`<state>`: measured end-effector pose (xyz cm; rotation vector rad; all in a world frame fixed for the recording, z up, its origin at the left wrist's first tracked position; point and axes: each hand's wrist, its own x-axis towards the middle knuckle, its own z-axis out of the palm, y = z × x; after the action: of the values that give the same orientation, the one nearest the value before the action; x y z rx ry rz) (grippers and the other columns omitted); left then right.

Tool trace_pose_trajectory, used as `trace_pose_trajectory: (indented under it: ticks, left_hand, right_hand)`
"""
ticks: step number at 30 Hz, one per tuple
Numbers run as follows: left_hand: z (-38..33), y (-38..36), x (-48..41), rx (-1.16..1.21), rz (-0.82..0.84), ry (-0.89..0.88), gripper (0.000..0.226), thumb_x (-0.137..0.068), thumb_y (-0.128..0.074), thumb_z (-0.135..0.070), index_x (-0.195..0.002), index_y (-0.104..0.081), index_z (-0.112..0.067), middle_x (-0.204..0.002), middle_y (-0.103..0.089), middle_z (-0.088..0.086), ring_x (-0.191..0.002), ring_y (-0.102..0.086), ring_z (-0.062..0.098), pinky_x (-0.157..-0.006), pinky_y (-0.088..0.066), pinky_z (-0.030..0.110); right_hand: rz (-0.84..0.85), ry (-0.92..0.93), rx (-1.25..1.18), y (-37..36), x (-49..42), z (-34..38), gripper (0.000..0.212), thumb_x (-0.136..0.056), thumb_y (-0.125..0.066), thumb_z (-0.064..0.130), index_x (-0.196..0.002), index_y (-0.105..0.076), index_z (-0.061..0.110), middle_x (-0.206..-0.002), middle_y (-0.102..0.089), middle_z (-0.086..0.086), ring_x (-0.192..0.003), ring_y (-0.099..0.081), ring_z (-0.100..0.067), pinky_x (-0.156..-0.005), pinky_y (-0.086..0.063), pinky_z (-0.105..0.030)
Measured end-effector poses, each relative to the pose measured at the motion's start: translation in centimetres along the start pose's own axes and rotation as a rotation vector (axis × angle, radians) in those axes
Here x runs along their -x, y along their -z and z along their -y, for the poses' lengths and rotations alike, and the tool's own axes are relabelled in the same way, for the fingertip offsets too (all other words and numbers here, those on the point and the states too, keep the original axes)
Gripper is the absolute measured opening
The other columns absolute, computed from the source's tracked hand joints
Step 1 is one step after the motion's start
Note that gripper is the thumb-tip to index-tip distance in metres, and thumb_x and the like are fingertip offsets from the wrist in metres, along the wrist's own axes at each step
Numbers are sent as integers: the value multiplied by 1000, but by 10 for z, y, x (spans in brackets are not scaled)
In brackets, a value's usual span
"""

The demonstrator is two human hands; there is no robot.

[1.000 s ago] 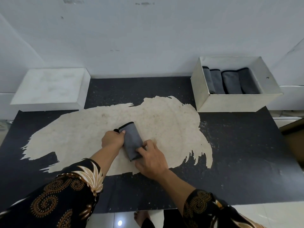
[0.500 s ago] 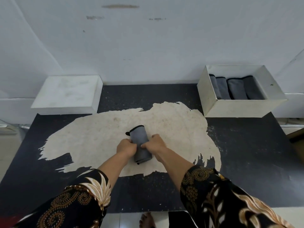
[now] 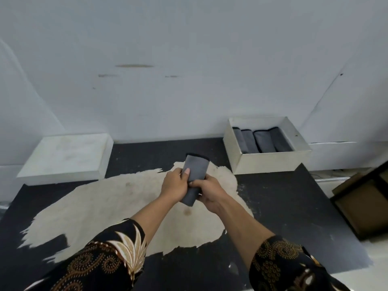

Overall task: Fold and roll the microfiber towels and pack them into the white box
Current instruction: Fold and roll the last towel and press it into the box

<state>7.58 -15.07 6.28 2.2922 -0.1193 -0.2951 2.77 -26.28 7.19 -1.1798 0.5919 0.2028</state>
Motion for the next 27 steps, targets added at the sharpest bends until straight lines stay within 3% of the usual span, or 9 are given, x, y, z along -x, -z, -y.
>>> trace_pose_trajectory:
  ticks: [4,8,13,16,19,21,24,27]
  left_hand:
    - [-63,-16,-12,-7,-96,-127,31,-101,-40,-41,-90,-50,-14,-91,-60,5,-83,-59,25,-66,-41,36]
    - [-119,-45,-25,-28,-131,-192,28,-102,-38,-40,-87,-45,-17,-85,-60,2,-81,-61,25,-65,-45,38]
    - [-182,-102,-53,-18,108,-133,44,-99,-43,-47,-130,-41,-15,-117,-62,2,-103,-63,25,-86,-53,41]
    - [-219,-134,-73,5,210,-123,48,-100,-49,-36,-140,-39,-11,-132,-56,7,-117,-57,27,-96,-48,37]
    - [-248,-168,-100,-38,231,-97,33,-97,-53,-27,-126,-56,-11,-121,-63,5,-111,-59,27,-89,-48,34]
    - [-257,-190,-120,-90,249,-34,21,-92,-55,-22,-104,-65,-9,-99,-68,8,-92,-64,26,-72,-50,32]
    - [-261,-219,-147,-166,263,53,21,-87,-56,-13,-67,-53,-8,-66,-54,6,-61,-52,20,-49,-35,27]
    - [-262,-240,-170,-135,250,113,34,-89,-58,-13,-60,-39,-14,-59,-41,2,-55,-41,17,-50,-30,27]
  right_hand:
    - [-66,101,-250,33,2,39,33,-87,-72,19,-117,-61,11,-110,-72,-9,-103,-68,-26,-80,-58,-40]
    - [-147,235,-174,74,-13,77,33,-86,-74,20,-117,-62,14,-107,-73,-8,-96,-72,-23,-83,-59,-42]
    - [-290,315,27,168,-48,133,37,-89,-70,18,-122,-55,14,-116,-66,-4,-104,-66,-22,-94,-55,-45]
    - [-300,340,111,229,-82,171,34,-89,-69,14,-118,-53,15,-115,-65,-3,-101,-65,-20,-91,-55,-47]
    - [-323,323,208,278,-122,200,48,-83,-73,20,-125,-51,12,-117,-65,-4,-103,-65,-22,-89,-56,-48]
    - [-326,292,336,302,-147,204,54,-78,-73,28,-126,-52,14,-119,-64,-3,-106,-64,-22,-90,-56,-46]
    - [-340,280,658,325,-176,208,49,-84,-66,26,-128,-51,12,-122,-61,-5,-112,-59,-25,-93,-53,-43]
    - [-374,336,944,334,-195,219,41,-91,-59,20,-128,-52,7,-123,-62,-12,-113,-58,-31,-94,-50,-39]
